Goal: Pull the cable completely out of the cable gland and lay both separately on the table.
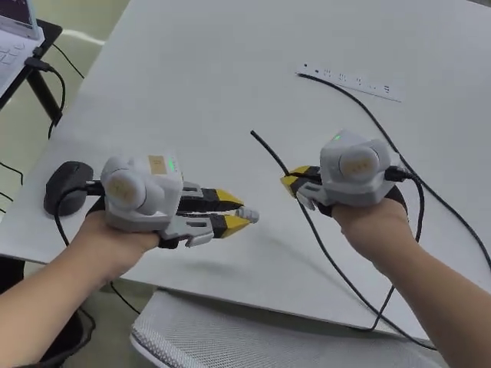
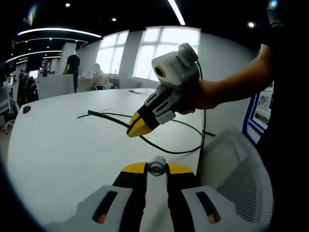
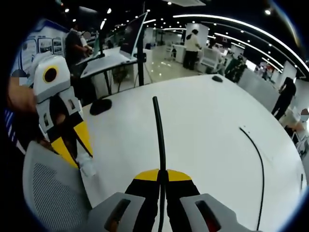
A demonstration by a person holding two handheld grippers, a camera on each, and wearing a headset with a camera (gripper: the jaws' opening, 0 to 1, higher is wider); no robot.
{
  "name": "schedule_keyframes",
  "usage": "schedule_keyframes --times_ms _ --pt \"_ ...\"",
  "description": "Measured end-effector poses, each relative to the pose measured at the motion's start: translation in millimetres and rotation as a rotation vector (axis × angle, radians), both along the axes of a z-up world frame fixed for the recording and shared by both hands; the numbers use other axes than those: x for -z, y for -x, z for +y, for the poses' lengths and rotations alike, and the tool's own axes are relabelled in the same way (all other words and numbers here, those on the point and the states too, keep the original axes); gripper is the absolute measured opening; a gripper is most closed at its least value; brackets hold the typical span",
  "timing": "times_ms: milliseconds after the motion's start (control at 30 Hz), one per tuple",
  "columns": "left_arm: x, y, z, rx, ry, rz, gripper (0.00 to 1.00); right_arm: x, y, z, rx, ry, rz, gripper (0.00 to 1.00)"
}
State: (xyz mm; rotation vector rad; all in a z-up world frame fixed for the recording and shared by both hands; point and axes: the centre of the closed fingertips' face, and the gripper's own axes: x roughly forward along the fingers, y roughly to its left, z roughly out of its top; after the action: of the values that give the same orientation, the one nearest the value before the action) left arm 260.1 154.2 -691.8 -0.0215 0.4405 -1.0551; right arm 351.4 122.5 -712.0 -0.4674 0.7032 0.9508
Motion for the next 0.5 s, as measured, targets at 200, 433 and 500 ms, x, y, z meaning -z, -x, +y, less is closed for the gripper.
schedule_keyframes --times_ms 200,433,500 --pt "20.9 0.8 12.4 -0.026 -0.002 0.018 0.15 17.6 -4.9 24.3 -0.081 0.044 -0.015 0.00" --pt "37.5 -0.3 22.6 -0.041 -0.013 0.022 0.15 32.9 -8.3 52.3 -0.124 0.053 0.005 0.00" --pt "41.4 -0.8 24.3 -0.046 -0.013 0.024 0.15 37.6 -8.0 62.0 -0.138 0.056 0.016 0.00"
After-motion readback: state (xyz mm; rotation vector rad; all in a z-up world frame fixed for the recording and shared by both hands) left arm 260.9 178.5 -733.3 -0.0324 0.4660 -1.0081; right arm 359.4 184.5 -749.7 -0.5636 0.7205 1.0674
